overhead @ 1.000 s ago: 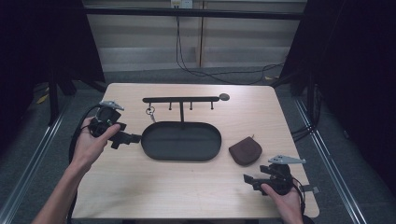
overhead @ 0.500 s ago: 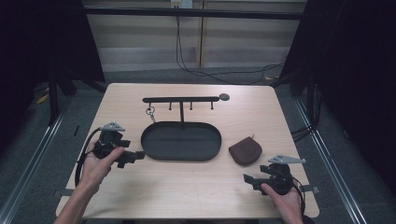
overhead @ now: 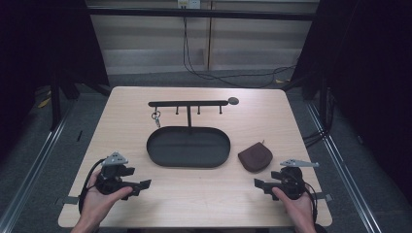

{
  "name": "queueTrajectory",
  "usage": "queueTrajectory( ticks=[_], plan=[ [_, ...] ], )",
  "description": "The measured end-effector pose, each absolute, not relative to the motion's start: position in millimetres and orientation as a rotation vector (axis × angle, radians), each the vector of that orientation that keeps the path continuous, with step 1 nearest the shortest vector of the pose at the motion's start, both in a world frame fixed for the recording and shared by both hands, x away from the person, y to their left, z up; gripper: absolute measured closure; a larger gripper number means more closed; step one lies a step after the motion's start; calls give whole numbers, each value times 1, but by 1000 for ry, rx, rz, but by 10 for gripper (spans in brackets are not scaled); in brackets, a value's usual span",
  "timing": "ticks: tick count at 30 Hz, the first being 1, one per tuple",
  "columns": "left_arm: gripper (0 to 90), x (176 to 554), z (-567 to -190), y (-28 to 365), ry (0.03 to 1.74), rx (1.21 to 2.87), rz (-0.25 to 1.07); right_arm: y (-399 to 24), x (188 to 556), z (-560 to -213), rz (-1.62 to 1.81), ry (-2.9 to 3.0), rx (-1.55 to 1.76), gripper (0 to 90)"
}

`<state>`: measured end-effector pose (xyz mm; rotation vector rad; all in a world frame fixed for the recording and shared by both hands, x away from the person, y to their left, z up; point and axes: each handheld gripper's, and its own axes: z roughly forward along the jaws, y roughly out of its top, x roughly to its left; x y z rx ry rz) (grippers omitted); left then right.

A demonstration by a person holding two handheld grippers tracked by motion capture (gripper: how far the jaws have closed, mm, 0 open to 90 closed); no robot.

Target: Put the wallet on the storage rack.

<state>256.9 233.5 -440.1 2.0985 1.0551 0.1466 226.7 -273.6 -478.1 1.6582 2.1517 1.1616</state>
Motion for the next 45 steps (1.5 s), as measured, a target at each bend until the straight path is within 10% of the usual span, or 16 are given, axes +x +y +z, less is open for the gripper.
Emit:
queueTrajectory(
  ticks=[33,45],
  plan=[
    [163,225,-465,262,991,2052,188,-279,295,-422,917,2326,1637,309],
    [167,227,-465,258,969,2075,185,-276,327,-425,651,2402,1728,209]
  ],
)
